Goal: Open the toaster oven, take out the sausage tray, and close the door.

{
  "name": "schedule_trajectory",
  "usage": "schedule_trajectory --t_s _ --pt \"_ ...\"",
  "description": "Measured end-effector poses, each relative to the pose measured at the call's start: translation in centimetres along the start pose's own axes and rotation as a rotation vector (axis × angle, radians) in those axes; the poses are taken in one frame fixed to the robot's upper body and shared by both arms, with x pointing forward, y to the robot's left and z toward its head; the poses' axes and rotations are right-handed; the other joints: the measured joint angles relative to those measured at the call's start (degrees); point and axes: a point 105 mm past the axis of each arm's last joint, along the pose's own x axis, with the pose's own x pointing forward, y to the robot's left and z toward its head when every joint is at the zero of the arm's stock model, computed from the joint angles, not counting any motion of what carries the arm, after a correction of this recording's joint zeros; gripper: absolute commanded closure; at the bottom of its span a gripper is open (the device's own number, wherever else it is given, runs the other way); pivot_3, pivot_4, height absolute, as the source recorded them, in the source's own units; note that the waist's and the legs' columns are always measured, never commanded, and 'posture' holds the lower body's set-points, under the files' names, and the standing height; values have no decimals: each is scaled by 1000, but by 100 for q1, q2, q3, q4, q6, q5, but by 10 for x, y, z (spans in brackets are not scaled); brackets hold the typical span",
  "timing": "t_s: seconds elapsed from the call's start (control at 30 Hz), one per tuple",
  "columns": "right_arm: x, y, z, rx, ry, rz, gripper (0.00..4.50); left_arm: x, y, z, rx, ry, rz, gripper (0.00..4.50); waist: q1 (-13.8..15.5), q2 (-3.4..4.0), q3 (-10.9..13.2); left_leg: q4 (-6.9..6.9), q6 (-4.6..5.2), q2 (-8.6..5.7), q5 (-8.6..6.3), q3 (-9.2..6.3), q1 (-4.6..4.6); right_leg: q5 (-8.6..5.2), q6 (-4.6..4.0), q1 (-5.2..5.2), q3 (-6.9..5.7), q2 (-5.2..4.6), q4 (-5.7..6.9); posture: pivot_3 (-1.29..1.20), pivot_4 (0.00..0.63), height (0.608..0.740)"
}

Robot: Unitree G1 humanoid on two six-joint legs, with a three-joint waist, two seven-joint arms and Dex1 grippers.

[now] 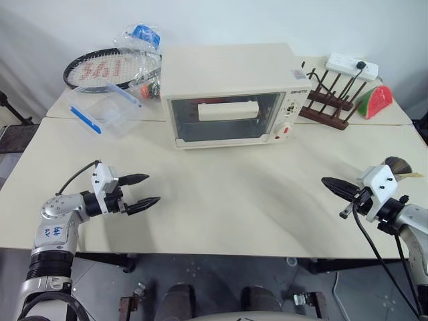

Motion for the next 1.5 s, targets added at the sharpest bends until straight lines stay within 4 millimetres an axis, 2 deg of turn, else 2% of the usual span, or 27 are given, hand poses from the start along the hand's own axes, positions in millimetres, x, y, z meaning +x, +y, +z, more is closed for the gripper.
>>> schedule_trajectory --t_s 0.1,0.23,0.5,0.63,0.8,1.0,1.13,1.23,1.27,1.33,1.5 --pt "4 3 4 24 0 19 4500 0 5 0 -2 6 39 45 0 0 0 1 0 0 0 0 0 0 0 0 0 0 1 0 150 740" --pt "20 15 33 39 -65 101 4500 1 10 6 6 -5 77 45 -28 1 0 1 0 1 0 -1 0 0 0 -1 1 0 3 0 150 740" --pt "83 42 96 13 -185 334 4500 6 8 36 -25 -95 44 45 -138 -3 3 -2 0 1 0 -1 -3 0 0 -4 0 0 1 0 150 740" --pt "114 43 114 2 -225 388 4500 4 5 37 -63 -115 24 45 -168 -4 4 -2 -1 1 0 1 -6 0 0 -10 -1 0 1 0 150 740" --pt "141 28 128 -45 -255 373 4500 3 2 43 -53 -152 11 45 -182 -4 6 -1 -1 1 0 -1 -16 0 0 -16 -4 0 0 0 150 740" --pt "153 22 146 -113 -315 382 4500 -1 2 51 -50 -202 43 45 -280 -4 6 -4 -1 2 0 -2 -16 0 0 -17 -4 0 2 0 150 740" --pt "153 22 151 -161 -335 402 4500 -2 2 49 -54 -199 52 45 -299 -2 7 -11 -1 3 1 -1 -17 0 0 -23 -5 0 2 0 150 740" --pt "151 25 151 -179 -336 429 3917 -2 2 48 -58 -197 56 0 -314 -1 8 -14 -2 3 1 1 -16 0 0 -26 -5 0 2 0 150 740" --pt "152 27 148 -175 -302 446 3452 -2 2 48 -58 -197 63 0 -311 -1 8 -12 -2 3 1 1 -16 0 0 -25 -5 0 3 0 150 740" --pt "152 30 144 -183 -266 465 3013 -2 2 48 -57 -197 64 0 -307 -1 8 -11 -2 3 1 1 -17 0 0 -25 -4 0 3 0 150 740" --pt "145 33 129 -196 -191 508 1370 -2 3 48 -57 -197 70 0 -287 -1 8 -8 -2 3 1 1 -18 0 0 -24 -4 0 3 0 150 740"
